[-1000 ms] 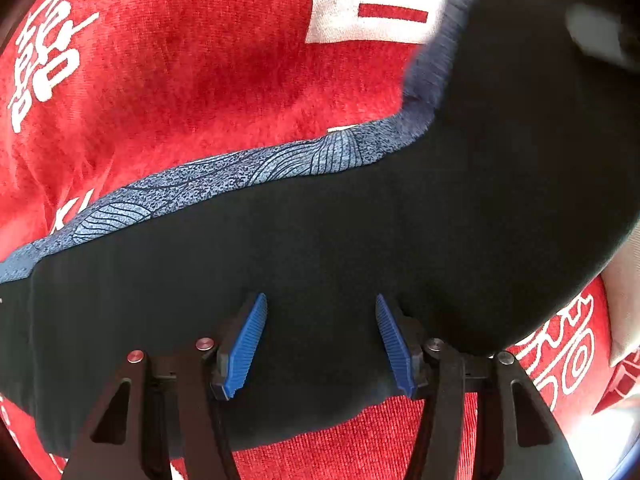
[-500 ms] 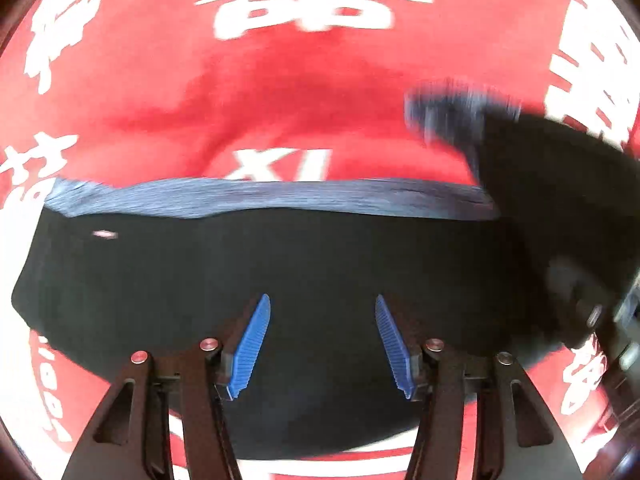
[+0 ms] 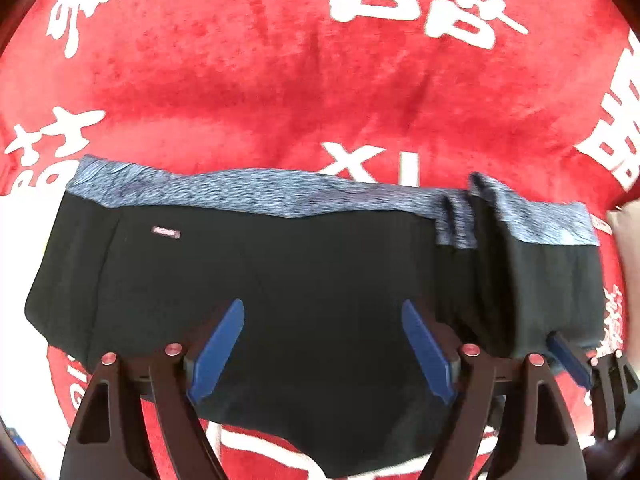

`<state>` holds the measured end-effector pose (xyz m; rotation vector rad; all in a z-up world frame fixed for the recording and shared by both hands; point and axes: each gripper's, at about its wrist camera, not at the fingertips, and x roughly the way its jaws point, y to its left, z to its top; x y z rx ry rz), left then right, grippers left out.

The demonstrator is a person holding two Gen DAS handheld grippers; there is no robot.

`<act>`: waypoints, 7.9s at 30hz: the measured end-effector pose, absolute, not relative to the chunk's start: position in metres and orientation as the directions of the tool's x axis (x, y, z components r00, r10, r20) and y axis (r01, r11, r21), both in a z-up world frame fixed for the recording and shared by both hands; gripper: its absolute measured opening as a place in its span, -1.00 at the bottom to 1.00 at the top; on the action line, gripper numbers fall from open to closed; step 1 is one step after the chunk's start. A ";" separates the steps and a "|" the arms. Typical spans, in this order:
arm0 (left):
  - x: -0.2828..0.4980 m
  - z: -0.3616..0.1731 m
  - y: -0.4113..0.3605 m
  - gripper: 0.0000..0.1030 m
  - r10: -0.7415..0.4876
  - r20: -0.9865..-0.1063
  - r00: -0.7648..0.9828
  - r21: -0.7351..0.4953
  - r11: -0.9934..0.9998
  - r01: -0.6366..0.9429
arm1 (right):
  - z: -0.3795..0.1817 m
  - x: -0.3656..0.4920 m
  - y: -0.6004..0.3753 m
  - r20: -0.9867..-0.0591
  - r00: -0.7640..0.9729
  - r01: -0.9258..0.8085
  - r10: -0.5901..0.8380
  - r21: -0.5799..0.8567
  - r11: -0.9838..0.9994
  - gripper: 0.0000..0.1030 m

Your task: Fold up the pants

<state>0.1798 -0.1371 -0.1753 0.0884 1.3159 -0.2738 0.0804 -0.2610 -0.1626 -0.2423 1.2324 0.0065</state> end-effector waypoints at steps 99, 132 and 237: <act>0.130 -0.169 -0.268 0.68 -0.070 -0.980 0.184 0.001 0.933 0.361 | -0.198 0.062 -0.421 -0.979 0.179 0.270 0.094 0.140 0.953 -0.24; 0.105 -0.172 -0.083 0.68 -0.017 -0.993 0.116 -0.011 0.999 0.052 | -0.177 0.095 -0.261 -0.991 0.095 -0.003 0.091 0.091 0.996 0.27; 0.109 -0.041 -0.152 -0.38 -0.284 -0.766 0.577 -0.029 0.912 0.410 | -0.075 0.239 -0.213 -0.757 0.014 -0.116 0.653 0.648 0.753 -0.70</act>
